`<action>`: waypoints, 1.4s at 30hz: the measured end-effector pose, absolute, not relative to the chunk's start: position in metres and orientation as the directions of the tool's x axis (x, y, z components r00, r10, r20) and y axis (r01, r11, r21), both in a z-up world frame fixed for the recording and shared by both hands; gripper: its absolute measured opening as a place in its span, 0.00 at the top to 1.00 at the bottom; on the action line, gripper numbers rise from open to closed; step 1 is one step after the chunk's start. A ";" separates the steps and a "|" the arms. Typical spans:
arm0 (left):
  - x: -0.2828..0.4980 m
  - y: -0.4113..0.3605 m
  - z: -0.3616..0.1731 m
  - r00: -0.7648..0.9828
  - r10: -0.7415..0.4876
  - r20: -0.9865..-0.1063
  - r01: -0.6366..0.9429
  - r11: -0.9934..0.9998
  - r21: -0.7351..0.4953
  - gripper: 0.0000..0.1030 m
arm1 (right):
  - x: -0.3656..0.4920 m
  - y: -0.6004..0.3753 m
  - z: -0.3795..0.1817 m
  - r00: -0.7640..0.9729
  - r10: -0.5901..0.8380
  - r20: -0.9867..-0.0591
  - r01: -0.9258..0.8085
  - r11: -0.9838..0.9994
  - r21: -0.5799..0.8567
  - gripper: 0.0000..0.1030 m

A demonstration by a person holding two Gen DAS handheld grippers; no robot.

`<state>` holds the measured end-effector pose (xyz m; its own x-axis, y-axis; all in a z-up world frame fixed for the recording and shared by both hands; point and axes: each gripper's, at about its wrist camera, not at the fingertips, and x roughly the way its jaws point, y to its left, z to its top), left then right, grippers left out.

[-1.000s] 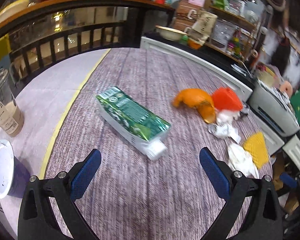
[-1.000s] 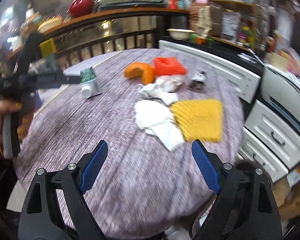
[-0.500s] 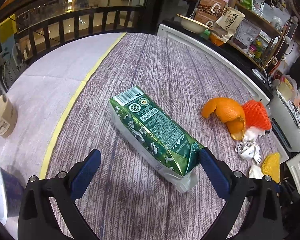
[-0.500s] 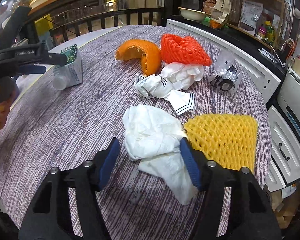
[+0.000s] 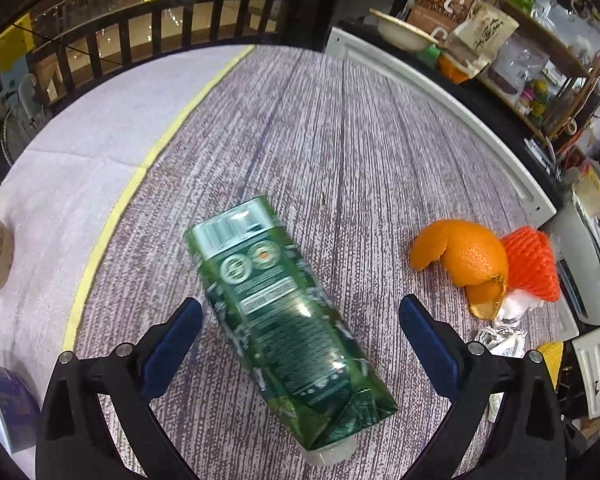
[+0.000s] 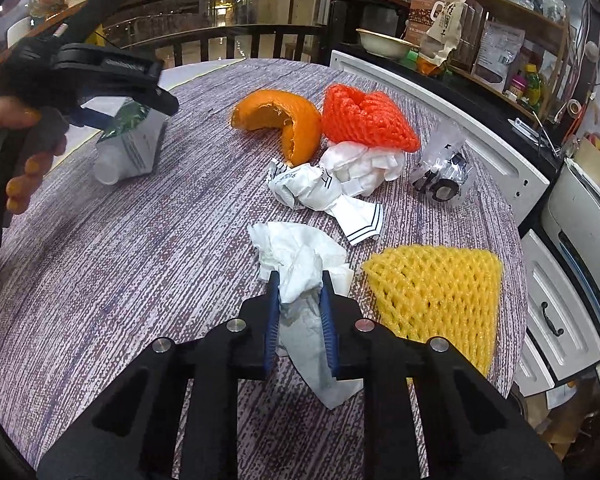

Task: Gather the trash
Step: 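Grasp the white tissue with the right tool while the left tool grasps the green milk carton, then carry the tissue and the milk carton over the black bin with both tools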

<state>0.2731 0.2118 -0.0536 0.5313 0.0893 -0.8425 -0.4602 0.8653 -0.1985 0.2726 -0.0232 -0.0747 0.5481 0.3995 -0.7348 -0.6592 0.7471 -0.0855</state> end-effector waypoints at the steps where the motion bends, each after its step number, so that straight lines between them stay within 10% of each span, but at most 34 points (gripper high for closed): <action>1: 0.275 0.212 -0.056 0.521 0.094 -0.848 -0.463 0.866 -0.188 0.07 | 0.272 -0.023 -0.074 0.548 0.402 -0.734 -0.660 0.747 -0.084 0.83; 10: 0.272 0.207 -0.066 0.488 0.130 -0.863 -0.451 0.884 -0.122 0.53 | 0.259 -0.022 -0.068 0.556 0.432 -0.711 -0.667 0.741 -0.072 0.86; 42: 0.164 0.058 -0.015 0.744 -0.137 -0.653 -0.044 0.967 -0.252 0.53 | 0.170 -0.147 -0.022 0.653 0.504 -0.566 -0.557 0.825 0.092 0.86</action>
